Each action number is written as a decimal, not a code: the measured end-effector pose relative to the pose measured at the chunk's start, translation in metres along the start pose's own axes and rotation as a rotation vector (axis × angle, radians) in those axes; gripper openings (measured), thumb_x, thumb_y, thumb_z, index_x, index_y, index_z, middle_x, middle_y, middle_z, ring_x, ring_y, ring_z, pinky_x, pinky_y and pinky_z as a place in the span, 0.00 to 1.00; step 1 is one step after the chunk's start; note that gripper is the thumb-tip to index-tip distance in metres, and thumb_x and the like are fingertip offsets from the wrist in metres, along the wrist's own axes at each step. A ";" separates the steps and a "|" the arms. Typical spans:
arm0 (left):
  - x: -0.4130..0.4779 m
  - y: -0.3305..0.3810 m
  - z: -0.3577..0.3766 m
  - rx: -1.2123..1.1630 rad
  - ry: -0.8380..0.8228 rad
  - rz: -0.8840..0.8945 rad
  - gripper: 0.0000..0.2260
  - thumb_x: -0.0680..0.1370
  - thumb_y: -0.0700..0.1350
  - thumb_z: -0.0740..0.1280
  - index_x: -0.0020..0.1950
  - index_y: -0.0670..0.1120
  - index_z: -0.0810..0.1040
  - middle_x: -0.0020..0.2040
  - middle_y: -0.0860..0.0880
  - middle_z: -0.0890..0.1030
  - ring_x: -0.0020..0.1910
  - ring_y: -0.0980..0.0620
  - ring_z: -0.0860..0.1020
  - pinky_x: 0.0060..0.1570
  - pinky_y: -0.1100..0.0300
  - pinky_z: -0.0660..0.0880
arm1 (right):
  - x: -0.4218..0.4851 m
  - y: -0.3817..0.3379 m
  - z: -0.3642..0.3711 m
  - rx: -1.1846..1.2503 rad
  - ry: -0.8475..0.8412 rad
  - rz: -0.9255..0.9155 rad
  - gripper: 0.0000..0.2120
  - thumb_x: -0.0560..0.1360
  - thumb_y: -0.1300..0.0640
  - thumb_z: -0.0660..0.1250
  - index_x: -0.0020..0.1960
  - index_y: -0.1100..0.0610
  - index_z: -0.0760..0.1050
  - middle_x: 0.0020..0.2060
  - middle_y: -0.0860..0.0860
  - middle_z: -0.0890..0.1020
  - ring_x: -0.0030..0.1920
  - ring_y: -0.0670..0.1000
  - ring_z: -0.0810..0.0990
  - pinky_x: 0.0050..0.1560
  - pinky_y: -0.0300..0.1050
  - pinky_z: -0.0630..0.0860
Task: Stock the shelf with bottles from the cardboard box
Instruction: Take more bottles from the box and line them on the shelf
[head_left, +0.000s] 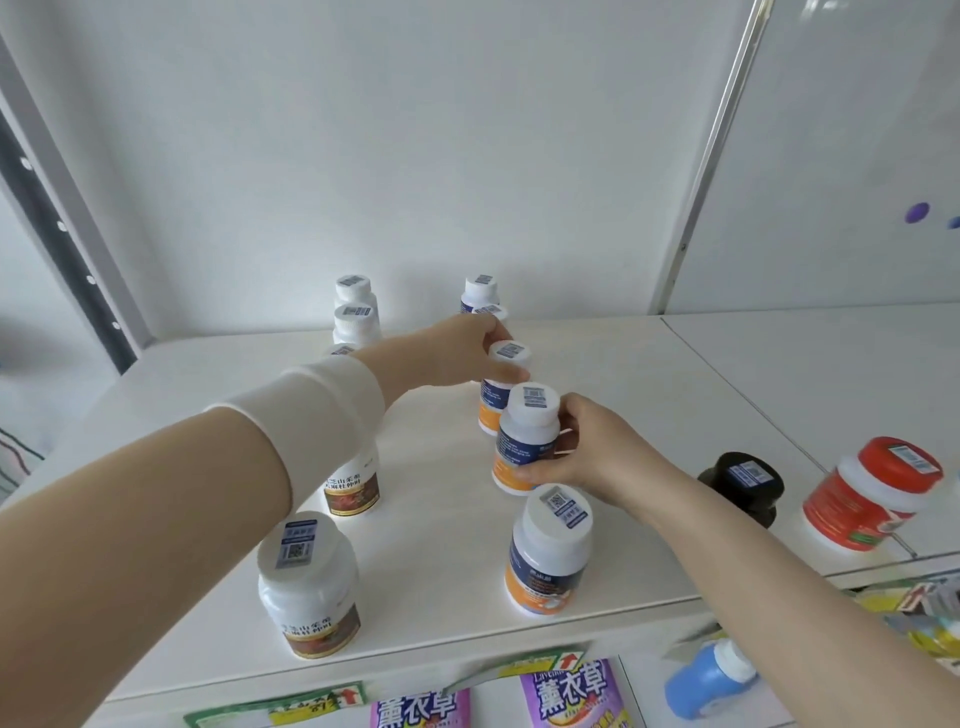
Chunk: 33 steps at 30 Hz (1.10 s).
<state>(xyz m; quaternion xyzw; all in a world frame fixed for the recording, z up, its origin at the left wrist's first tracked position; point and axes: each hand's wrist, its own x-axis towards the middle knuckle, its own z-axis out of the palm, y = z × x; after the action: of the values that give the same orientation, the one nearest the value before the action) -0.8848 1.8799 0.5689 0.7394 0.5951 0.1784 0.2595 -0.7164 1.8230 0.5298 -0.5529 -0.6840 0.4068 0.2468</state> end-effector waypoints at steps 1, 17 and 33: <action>0.000 0.000 0.001 0.001 -0.002 0.001 0.20 0.73 0.51 0.71 0.61 0.44 0.73 0.51 0.50 0.76 0.48 0.52 0.74 0.45 0.64 0.70 | 0.001 0.001 0.002 -0.008 -0.004 0.001 0.25 0.60 0.59 0.79 0.52 0.54 0.71 0.51 0.50 0.82 0.52 0.52 0.82 0.55 0.49 0.78; -0.036 0.029 -0.034 0.257 0.024 0.002 0.26 0.76 0.53 0.67 0.72 0.48 0.64 0.68 0.49 0.71 0.65 0.49 0.72 0.63 0.59 0.66 | -0.028 -0.021 -0.030 -0.143 0.009 -0.038 0.34 0.68 0.51 0.74 0.69 0.55 0.64 0.64 0.51 0.73 0.60 0.50 0.75 0.54 0.42 0.71; -0.289 0.031 -0.024 1.250 0.383 -0.324 0.18 0.80 0.50 0.58 0.68 0.45 0.68 0.62 0.45 0.75 0.62 0.45 0.74 0.58 0.54 0.69 | -0.144 -0.101 0.070 -0.849 0.096 -0.731 0.24 0.79 0.50 0.58 0.71 0.58 0.60 0.68 0.57 0.67 0.66 0.58 0.67 0.62 0.49 0.66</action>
<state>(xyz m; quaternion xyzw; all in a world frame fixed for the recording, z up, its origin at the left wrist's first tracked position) -0.9401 1.5979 0.6191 0.6073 0.7254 -0.1129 -0.3037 -0.7886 1.6592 0.5913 -0.3484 -0.9229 -0.0419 0.1585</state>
